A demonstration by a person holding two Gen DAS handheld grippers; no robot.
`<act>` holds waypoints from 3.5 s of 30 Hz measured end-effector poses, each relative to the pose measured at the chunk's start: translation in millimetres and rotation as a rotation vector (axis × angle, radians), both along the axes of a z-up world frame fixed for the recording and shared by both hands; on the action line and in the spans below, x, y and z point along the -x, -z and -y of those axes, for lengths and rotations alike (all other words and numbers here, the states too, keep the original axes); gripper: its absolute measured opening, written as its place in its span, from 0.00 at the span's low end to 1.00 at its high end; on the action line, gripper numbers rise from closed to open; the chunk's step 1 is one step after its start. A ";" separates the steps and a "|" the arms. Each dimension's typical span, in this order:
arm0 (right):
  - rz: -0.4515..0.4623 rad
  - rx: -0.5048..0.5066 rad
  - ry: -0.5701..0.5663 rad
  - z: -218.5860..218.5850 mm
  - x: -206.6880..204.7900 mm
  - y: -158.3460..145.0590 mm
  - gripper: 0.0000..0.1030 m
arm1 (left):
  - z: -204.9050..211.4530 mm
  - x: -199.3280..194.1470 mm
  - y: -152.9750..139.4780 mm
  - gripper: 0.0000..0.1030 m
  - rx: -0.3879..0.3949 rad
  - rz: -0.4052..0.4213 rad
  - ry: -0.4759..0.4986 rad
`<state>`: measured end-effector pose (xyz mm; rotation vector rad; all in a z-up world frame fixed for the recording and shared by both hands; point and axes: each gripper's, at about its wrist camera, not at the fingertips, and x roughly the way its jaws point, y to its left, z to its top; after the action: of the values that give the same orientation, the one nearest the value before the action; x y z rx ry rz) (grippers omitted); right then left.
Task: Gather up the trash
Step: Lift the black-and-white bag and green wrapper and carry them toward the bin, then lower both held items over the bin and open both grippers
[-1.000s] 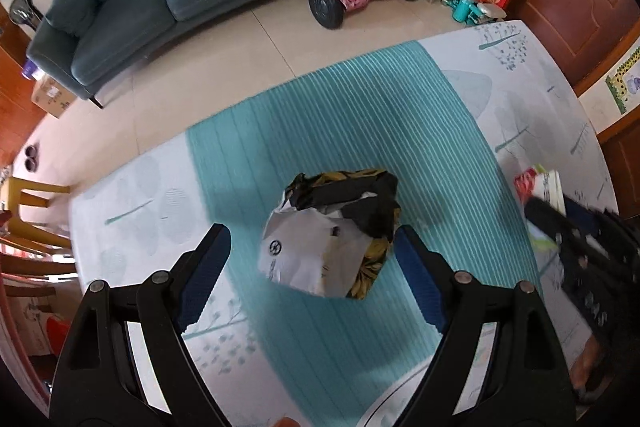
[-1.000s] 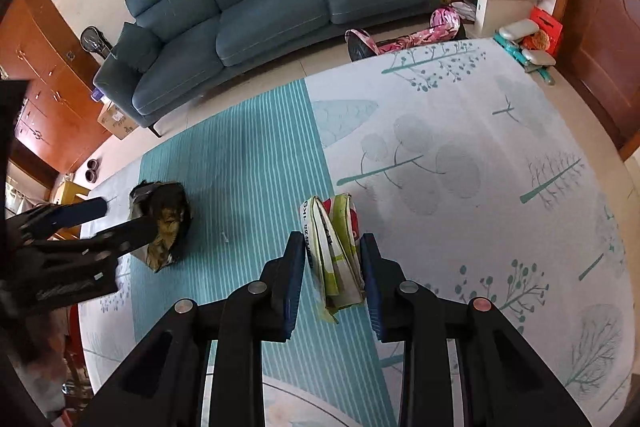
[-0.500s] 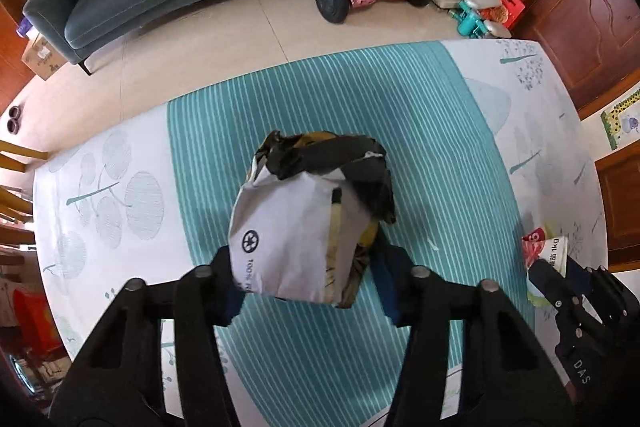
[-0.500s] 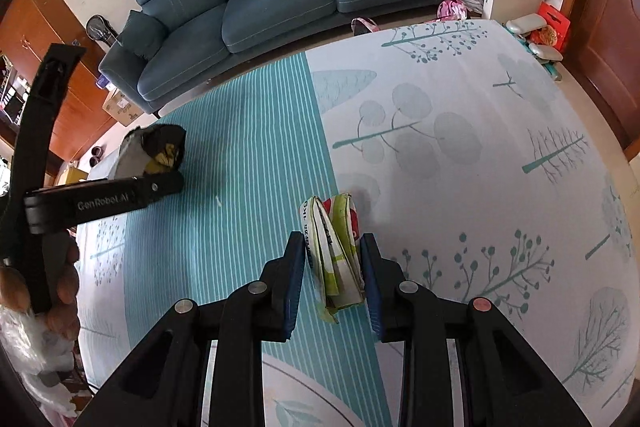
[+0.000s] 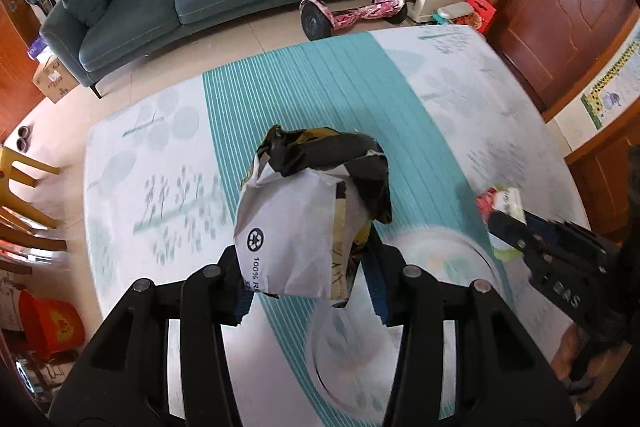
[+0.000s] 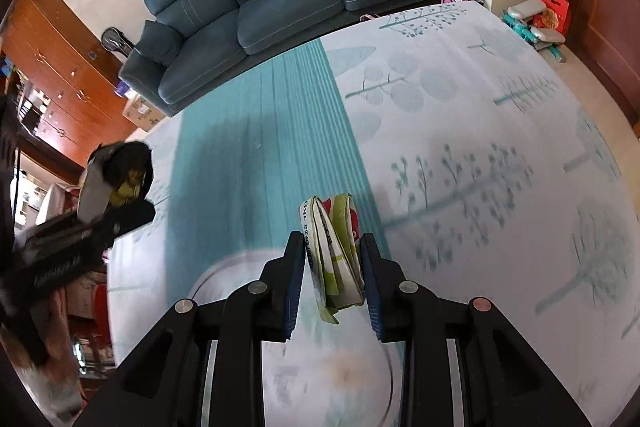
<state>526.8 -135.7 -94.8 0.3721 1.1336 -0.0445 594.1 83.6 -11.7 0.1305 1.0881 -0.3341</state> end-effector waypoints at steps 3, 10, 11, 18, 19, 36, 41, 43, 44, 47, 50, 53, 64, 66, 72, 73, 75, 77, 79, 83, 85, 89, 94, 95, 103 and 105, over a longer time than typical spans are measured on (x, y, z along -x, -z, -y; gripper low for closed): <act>0.012 -0.021 -0.016 0.3 34.5 -15.7 0.27 | 2.0 51.1 -19.5 0.41 0.018 0.009 -0.009; 0.091 -0.058 -0.127 15.4 140.2 -65.6 0.27 | 19.4 194.6 -67.0 0.41 0.041 0.072 -0.091; 0.099 -0.061 -0.144 18.8 153.2 -71.0 0.27 | 21.2 210.3 -71.2 0.41 0.043 0.079 -0.102; 0.125 -0.071 -0.278 51.9 273.7 -102.1 0.27 | 57.7 364.5 -89.9 0.41 0.064 0.125 -0.235; 0.124 -0.069 -0.294 57.9 294.4 -107.0 0.27 | 64.3 389.1 -89.3 0.41 0.074 0.114 -0.256; 0.009 -0.170 -0.318 88.5 477.9 -103.7 0.27 | 102.5 574.6 -66.1 0.41 0.002 0.069 -0.272; -0.057 -0.170 -0.273 76.7 489.3 -68.3 0.27 | 97.4 575.9 -37.7 0.41 -0.030 0.071 -0.250; -0.076 -0.162 -0.254 71.0 495.6 -51.4 0.27 | 94.0 575.6 -18.8 0.41 -0.027 0.053 -0.239; -0.083 -0.156 -0.248 68.7 497.4 -43.0 0.27 | 90.3 574.2 -9.3 0.41 -0.022 0.045 -0.235; -0.116 -0.137 -0.220 61.4 507.3 -12.3 0.27 | 84.6 579.4 26.5 0.41 -0.004 0.009 -0.221; -0.159 -0.147 -0.179 56.5 519.9 25.4 0.27 | 78.3 576.0 64.1 0.41 0.015 -0.045 -0.216; -0.193 -0.135 -0.160 51.4 530.1 62.1 0.27 | 75.6 573.4 106.7 0.41 0.038 -0.103 -0.219; -0.248 -0.139 -0.096 46.7 545.0 208.9 0.28 | 87.9 561.9 265.1 0.43 0.034 -0.202 -0.205; -0.259 -0.146 -0.084 46.6 543.1 236.6 0.28 | 89.4 557.6 294.2 0.43 0.018 -0.211 -0.207; -0.286 -0.154 -0.083 47.6 538.4 310.2 0.29 | 93.5 545.5 366.7 0.44 -0.003 -0.224 -0.218; -0.289 -0.158 -0.084 48.2 538.4 319.6 0.30 | 94.0 543.1 377.0 0.44 -0.005 -0.226 -0.218; -0.297 -0.167 -0.079 50.4 535.6 340.1 0.34 | 94.4 540.1 391.9 0.47 -0.012 -0.216 -0.220; -0.300 -0.185 -0.077 51.6 535.7 356.1 0.37 | 95.6 535.6 407.1 0.50 -0.017 -0.209 -0.215; -0.313 -0.184 -0.084 51.8 535.0 370.0 0.45 | 101.5 531.9 423.1 0.57 -0.020 -0.217 -0.204; -0.309 -0.178 -0.075 57.5 531.5 389.0 0.59 | 104.6 528.0 442.8 0.73 -0.036 -0.209 -0.215; -0.313 -0.174 -0.059 61.4 530.4 398.8 0.70 | 100.4 524.4 449.0 0.85 -0.046 -0.205 -0.238; -0.313 -0.161 -0.058 64.6 528.7 412.1 0.80 | 90.3 521.0 458.6 0.86 -0.039 -0.211 -0.271; -0.311 -0.145 -0.069 62.5 528.6 410.8 0.80 | 90.1 525.3 445.5 0.89 -0.037 -0.198 -0.270; -0.308 -0.144 -0.068 62.6 528.8 409.2 0.80 | 89.9 527.7 441.5 0.90 -0.038 -0.195 -0.270; -0.287 -0.115 -0.075 59.9 531.4 381.8 0.80 | 81.2 533.7 409.5 0.90 -0.014 -0.186 -0.286; -0.283 -0.112 -0.073 60.4 533.9 369.7 0.80 | 79.6 536.8 398.6 0.90 -0.008 -0.182 -0.292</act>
<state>-7.1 -196.1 -464.5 0.4334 1.4326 0.0321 57.3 3.9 -410.3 -0.0538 1.2695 -0.0793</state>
